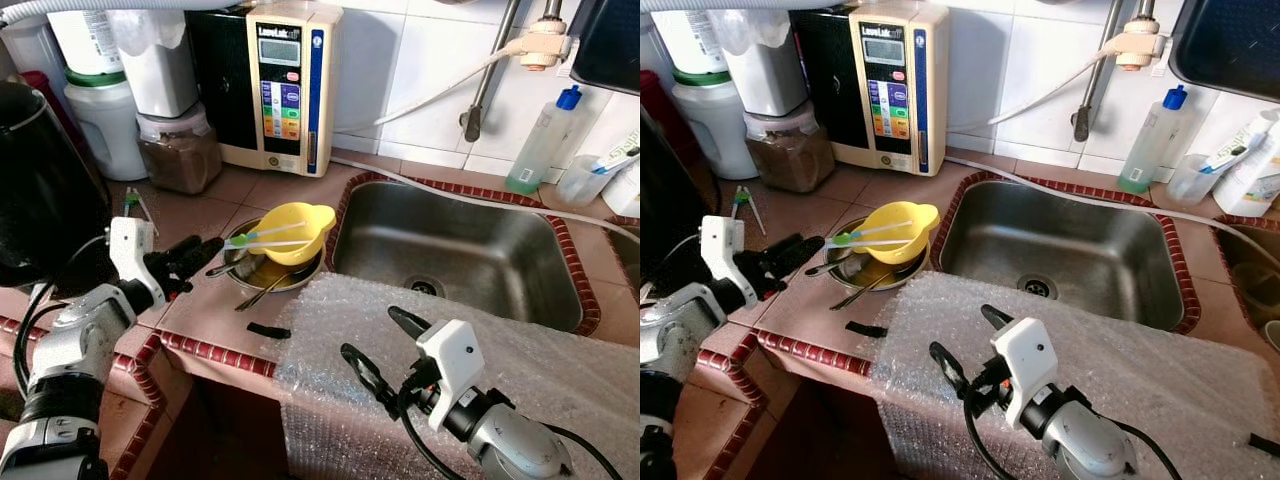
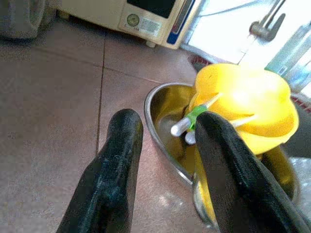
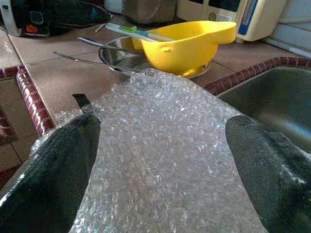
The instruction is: Kitchen organization
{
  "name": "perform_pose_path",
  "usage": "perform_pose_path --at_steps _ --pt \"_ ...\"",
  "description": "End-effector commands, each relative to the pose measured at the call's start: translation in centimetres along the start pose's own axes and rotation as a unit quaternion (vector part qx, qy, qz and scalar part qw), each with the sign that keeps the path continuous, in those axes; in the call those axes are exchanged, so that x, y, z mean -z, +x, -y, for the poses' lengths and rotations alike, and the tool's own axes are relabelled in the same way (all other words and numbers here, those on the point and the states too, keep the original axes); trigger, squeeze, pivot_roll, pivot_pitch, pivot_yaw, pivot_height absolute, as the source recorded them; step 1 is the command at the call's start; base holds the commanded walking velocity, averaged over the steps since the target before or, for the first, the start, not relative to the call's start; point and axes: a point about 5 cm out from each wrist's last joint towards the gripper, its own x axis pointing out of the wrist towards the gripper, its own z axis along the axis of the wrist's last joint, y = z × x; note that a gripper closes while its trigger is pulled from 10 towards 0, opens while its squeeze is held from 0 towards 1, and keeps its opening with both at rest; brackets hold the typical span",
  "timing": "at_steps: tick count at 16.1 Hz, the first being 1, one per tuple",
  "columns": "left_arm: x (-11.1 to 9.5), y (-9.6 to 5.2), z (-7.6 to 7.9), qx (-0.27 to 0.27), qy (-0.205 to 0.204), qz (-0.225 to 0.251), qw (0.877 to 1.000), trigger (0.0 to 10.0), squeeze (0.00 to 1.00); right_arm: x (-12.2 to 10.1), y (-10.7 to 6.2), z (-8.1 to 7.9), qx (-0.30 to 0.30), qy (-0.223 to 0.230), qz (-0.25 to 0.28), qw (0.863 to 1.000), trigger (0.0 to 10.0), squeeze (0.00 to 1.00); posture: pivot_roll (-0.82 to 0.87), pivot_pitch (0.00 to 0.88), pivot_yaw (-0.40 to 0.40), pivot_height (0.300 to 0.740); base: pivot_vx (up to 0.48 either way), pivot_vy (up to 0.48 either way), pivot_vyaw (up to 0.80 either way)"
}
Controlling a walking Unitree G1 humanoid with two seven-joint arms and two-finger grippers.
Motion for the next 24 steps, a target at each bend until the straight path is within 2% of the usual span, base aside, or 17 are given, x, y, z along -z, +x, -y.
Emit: perform_pose_path --at_steps 1,3,8,13,14,16,17,21,22,23,24 --pt "-0.7 -0.1 0.2 0.003 -0.013 0.01 1.0 10.0 1.0 -0.1 0.1 0.0 -0.005 -0.002 0.0 1.0 10.0 0.0 0.1 0.0 -0.015 0.74 0.0 0.0 0.0" --pt "-0.5 -0.1 0.4 0.007 -0.043 0.004 0.999 10.0 1.0 -0.1 0.1 -0.1 -0.005 -0.002 0.0 1.0 10.0 0.0 0.1 0.0 -0.011 0.74 0.0 0.0 0.0" --pt "0.2 0.0 1.6 0.035 -0.04 -0.027 0.998 10.0 1.0 -0.2 0.1 -0.2 -0.004 -0.001 0.002 1.0 10.0 0.0 0.1 0.0 -0.006 0.74 0.0 0.0 0.0" --pt "0.5 -0.1 2.1 0.031 -0.041 -0.045 0.998 10.0 1.0 -0.2 0.2 -0.3 -0.005 0.0 0.003 1.0 10.0 0.0 0.1 0.0 -0.005 0.74 0.0 0.0 0.0" --pt "0.4 -0.1 2.1 0.025 -0.044 -0.039 0.998 10.0 1.0 -0.2 0.3 -0.3 -0.006 0.0 0.003 1.0 10.0 0.0 0.1 0.0 -0.004 0.74 0.0 0.0 0.0" --pt "-0.5 0.3 2.0 0.0 -0.023 0.004 1.0 10.0 1.0 -0.1 0.3 -0.4 -0.005 -0.001 0.003 1.0 10.0 0.0 0.1 0.0 -0.002 0.74 0.0 0.0 0.0" --pt "-1.4 0.5 2.0 -0.022 0.004 0.045 0.999 10.0 1.0 -0.1 0.3 -0.4 -0.005 -0.001 0.002 1.0 10.0 0.0 0.1 0.0 0.0 0.74 0.0 0.0 0.0" --pt "-2.1 0.4 2.4 -0.034 0.012 0.099 0.994 10.0 1.0 0.0 0.3 -0.4 -0.004 0.0 0.002 1.0 10.0 0.0 0.1 0.0 0.001 0.74 0.0 0.0 0.0" --pt "-2.3 0.3 2.3 -0.04 0.023 0.11 0.993 10.0 0.91 0.1 0.3 -0.4 -0.004 0.0 0.002 1.0 10.0 0.0 0.1 0.0 0.001 0.74 0.0 0.0 0.0" --pt "-2.4 0.2 2.4 -0.038 0.034 0.114 0.992 10.0 0.6 0.1 0.3 -0.4 -0.005 0.0 0.002 1.0 10.0 0.0 0.11 0.0 0.001 0.74 0.0 0.0 0.0" --pt "-2.1 0.2 2.6 -0.029 0.029 0.109 0.993 10.0 0.0 0.1 0.3 -0.4 -0.005 0.0 0.002 1.0 10.0 0.0 0.11 0.0 0.002 0.74 0.0 0.0 0.0"
